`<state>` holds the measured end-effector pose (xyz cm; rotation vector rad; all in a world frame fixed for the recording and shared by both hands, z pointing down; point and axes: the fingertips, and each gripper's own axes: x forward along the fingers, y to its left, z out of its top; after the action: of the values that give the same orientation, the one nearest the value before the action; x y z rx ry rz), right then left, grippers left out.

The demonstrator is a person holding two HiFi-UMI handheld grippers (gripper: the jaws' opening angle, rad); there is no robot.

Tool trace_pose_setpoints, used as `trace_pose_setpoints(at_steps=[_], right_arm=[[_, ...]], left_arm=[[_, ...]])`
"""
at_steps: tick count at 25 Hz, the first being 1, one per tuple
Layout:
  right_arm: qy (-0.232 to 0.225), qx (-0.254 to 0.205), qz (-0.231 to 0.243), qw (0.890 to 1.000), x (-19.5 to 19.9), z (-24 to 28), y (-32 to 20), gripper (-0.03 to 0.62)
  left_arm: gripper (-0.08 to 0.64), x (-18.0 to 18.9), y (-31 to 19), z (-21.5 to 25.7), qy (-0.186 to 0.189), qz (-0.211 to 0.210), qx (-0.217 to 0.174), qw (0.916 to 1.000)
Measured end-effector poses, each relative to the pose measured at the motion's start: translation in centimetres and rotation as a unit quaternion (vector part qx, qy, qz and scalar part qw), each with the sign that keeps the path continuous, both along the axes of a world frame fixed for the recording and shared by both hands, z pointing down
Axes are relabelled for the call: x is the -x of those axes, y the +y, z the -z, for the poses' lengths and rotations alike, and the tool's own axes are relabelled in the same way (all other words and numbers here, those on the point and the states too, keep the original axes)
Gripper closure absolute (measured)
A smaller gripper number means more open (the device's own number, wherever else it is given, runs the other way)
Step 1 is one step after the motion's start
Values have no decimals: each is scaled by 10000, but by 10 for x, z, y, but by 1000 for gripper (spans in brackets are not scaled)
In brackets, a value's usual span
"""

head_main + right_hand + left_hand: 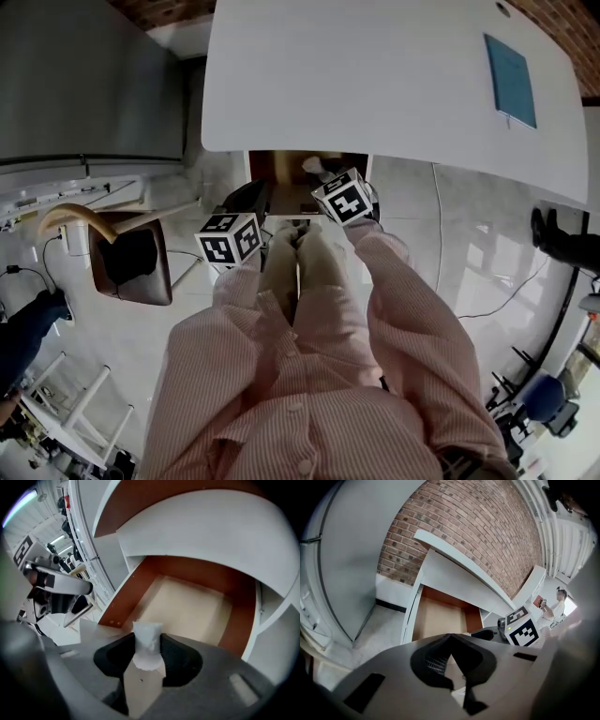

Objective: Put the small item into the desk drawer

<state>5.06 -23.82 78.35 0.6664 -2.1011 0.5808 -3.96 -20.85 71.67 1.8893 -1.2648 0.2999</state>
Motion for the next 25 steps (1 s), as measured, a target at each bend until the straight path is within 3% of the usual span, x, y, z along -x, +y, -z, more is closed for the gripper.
trace_pose_setpoints(at_steps=[8, 15, 25], right_arm=[[551, 175, 453, 9973, 5, -41, -7, 423], [1073, 39, 982, 9894, 5, -60, -12, 423], [1246, 36, 1111, 9860, 5, -79, -11, 423]], left_arm=[[561, -5, -6, -23, 71, -42, 85, 9999], [561, -8, -12, -31, 92, 10, 101, 9999], [561, -7, -12, -42, 79, 31, 223, 9997]])
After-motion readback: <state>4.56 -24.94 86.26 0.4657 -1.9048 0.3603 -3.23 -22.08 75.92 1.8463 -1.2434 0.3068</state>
